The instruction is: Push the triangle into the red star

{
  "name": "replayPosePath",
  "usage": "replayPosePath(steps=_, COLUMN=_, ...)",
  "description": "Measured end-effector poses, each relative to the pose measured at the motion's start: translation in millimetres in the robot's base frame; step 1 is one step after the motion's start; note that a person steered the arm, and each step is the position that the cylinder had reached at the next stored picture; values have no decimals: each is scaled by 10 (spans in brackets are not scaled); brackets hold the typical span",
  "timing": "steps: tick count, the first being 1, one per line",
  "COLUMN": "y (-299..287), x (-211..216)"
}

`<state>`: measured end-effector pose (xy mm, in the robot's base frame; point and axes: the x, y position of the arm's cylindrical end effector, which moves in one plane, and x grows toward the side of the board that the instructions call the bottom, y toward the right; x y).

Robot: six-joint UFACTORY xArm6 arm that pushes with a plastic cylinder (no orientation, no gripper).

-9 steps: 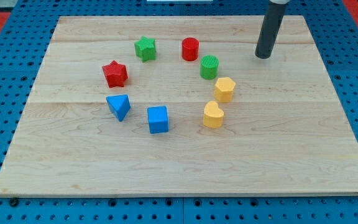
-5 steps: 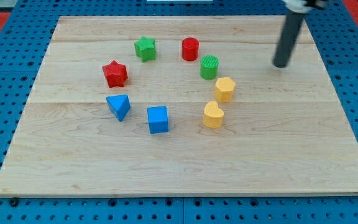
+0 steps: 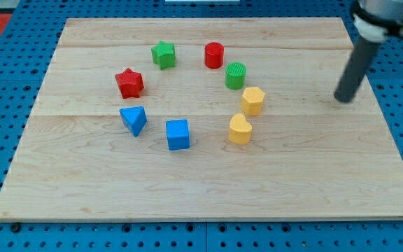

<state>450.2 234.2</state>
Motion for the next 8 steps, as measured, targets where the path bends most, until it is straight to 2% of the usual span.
replayPosePath(steps=1, y=-219, x=910)
replayPosePath(steps=2, y=-751, x=1341)
replayPosePath(steps=4, y=-2069, x=979)
replayPosePath(steps=6, y=-3259, x=905)
replayPosePath(steps=8, y=-2784, x=792)
